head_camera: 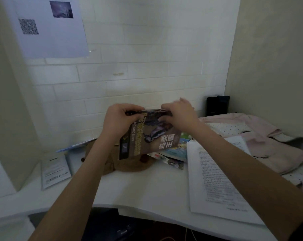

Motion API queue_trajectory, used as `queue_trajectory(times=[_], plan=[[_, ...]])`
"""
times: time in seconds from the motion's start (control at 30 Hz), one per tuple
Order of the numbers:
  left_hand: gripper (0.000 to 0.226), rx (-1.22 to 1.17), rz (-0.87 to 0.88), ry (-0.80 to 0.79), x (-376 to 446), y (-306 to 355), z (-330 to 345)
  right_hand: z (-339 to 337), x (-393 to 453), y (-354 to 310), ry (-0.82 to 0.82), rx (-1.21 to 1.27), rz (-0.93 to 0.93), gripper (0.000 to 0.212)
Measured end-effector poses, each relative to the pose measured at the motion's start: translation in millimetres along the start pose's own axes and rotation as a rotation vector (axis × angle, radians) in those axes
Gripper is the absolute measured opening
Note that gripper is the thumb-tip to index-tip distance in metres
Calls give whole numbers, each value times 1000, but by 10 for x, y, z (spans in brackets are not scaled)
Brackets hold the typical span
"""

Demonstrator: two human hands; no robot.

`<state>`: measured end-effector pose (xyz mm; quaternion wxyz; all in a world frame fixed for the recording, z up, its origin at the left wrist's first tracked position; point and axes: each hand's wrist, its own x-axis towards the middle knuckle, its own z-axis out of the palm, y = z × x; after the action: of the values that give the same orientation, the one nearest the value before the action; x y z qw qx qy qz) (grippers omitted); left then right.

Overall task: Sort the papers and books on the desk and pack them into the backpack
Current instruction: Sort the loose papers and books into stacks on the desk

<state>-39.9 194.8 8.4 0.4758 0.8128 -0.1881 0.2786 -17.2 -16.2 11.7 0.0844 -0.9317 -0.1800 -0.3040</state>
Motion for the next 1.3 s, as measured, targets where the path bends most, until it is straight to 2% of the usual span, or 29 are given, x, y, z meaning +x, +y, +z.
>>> queue_trajectory(times=[0.07, 0.13, 0.2, 0.23, 0.3, 0.37, 0.43, 0.53, 0.63, 0.73, 0.83, 0.9, 1.1, 1.2, 1.27, 1.3], plan=[[40, 13, -37, 39, 13, -6, 27, 48, -82, 37, -1, 178, 91, 21], [70, 96, -27, 75, 28, -60, 21, 96, -152, 125, 128, 325, 155, 22], [85, 124, -131, 91, 18, -201, 13, 80, -204, 236, 244, 499, 236, 19], [83, 45, -250, 46, -7, -276, 23, 47, -218, 276, 277, 605, 278, 16], [62, -286, -487, -110, -105, -363, 129, 9, -232, 314, 293, 853, 366, 15], [31, -473, -538, -207, -203, -351, 289, 40, -250, 319, 269, 1097, 466, 17], [28, -553, -550, -186, -264, -226, 422, 98, -297, 341, 221, 1217, 501, 19], [46, -817, -666, -153, -276, -88, 551, 160, -423, 362, 162, 1285, 474, 21], [57, -797, -697, -89, -223, -60, 634, 205, -540, 396, 174, 1338, 522, 24], [49, -779, -644, -93, -246, -47, 717, 247, -615, 436, 182, 1344, 575, 27], [23, -855, -526, -76, -289, -112, 776, 236, -685, 468, 177, 1367, 569, 30], [14, -888, -483, -63, -302, -143, 777, 198, -740, 498, 172, 1387, 570, 27], [12, -904, -490, -85, -339, -192, 808, 140, -836, 561, 133, 1470, 596, 32], [22, -918, -545, -102, -347, -73, 859, 78, -826, 544, 88, 1486, 598, 34], [27, -893, -561, -125, -377, 70, 929, 11, -814, 529, 113, 1464, 582, 30], [26, -850, -513, -130, -393, 121, 984, -39, -816, 541, 144, 1439, 562, 26]])
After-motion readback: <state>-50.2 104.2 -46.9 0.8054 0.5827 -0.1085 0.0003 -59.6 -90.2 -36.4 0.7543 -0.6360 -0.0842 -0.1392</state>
